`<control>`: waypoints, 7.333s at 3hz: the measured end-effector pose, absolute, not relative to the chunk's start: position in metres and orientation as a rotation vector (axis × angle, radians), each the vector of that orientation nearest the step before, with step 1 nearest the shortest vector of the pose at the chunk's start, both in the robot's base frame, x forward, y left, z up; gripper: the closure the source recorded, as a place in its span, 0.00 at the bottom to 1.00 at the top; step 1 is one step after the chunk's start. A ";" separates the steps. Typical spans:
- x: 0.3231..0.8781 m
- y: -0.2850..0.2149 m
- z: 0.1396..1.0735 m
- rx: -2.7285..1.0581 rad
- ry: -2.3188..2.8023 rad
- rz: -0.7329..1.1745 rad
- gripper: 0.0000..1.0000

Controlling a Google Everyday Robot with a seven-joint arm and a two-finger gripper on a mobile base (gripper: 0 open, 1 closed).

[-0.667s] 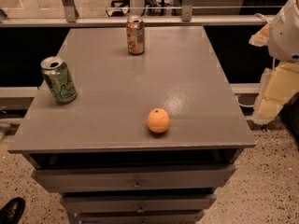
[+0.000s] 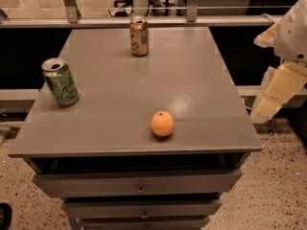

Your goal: Knock green can over

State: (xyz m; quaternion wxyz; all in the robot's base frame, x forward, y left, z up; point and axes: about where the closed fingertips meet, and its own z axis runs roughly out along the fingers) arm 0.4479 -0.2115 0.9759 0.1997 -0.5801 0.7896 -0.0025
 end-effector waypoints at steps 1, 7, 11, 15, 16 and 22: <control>0.472 -0.178 0.959 -1.541 2.139 0.170 0.00; 0.536 0.084 0.926 -1.351 1.661 0.788 0.00; 0.562 0.254 0.889 -1.336 1.398 1.060 0.00; 0.589 0.235 0.869 -1.324 1.356 0.969 0.71; 0.601 0.213 0.881 -1.329 1.382 0.920 0.94; 0.590 0.067 0.852 -2.224 1.827 0.478 0.96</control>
Offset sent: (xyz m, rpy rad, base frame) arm 0.0893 0.1732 -0.0390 0.6287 -0.0435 0.1658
